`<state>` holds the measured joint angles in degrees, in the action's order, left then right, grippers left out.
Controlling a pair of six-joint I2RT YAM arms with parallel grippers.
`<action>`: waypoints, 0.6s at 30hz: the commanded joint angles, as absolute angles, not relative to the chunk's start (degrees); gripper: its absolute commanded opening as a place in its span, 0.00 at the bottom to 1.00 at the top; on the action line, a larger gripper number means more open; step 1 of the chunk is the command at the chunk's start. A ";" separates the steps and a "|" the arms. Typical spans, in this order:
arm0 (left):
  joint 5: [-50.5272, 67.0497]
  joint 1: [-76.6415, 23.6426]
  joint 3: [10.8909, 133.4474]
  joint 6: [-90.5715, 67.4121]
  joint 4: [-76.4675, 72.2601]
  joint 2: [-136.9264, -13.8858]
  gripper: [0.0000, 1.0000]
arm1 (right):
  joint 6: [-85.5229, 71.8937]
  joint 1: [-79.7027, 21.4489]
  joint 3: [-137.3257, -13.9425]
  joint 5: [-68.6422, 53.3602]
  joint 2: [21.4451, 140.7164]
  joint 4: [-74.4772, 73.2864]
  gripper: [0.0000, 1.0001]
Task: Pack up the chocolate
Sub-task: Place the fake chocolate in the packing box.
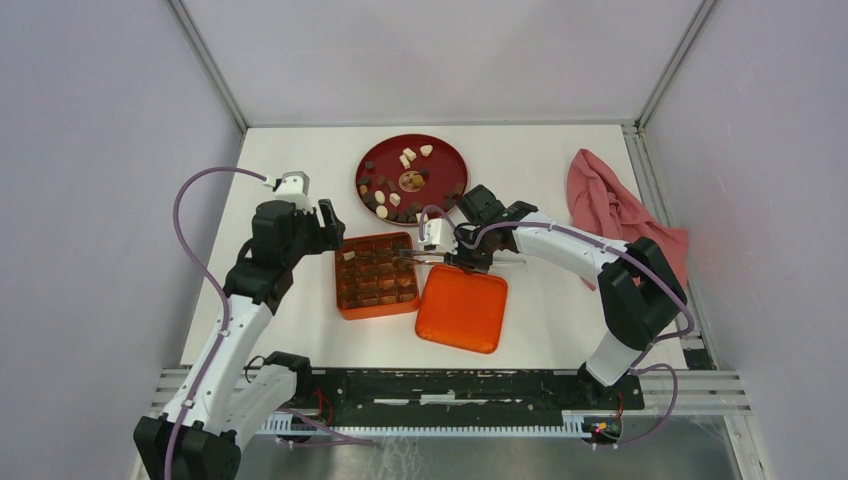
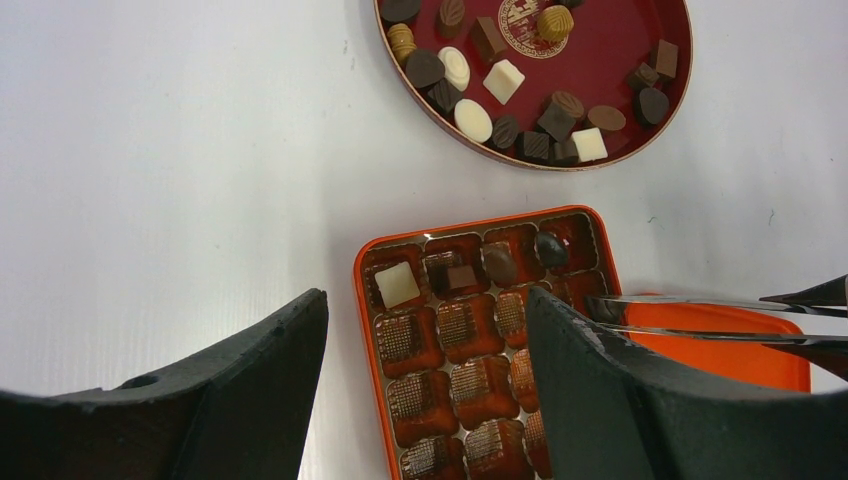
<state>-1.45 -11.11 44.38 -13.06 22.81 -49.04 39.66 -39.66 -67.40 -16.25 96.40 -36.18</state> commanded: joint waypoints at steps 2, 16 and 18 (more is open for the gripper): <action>-1.58 -11.17 44.33 -10.07 21.89 -48.88 0.78 | 38.85 -39.97 -69.70 -16.54 95.24 -35.41 0.31; -1.41 -11.16 44.23 -10.27 21.71 -48.59 0.79 | 38.67 -39.96 -69.95 -17.73 94.94 -35.40 0.42; -1.32 -11.10 44.21 -10.25 21.69 -48.60 0.79 | 38.67 -39.95 -69.97 -17.79 94.79 -35.41 0.42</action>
<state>-1.43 -11.11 44.36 -13.06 22.79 -49.04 39.18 -39.66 -67.40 -16.93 96.40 -36.21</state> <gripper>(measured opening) 0.783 0.423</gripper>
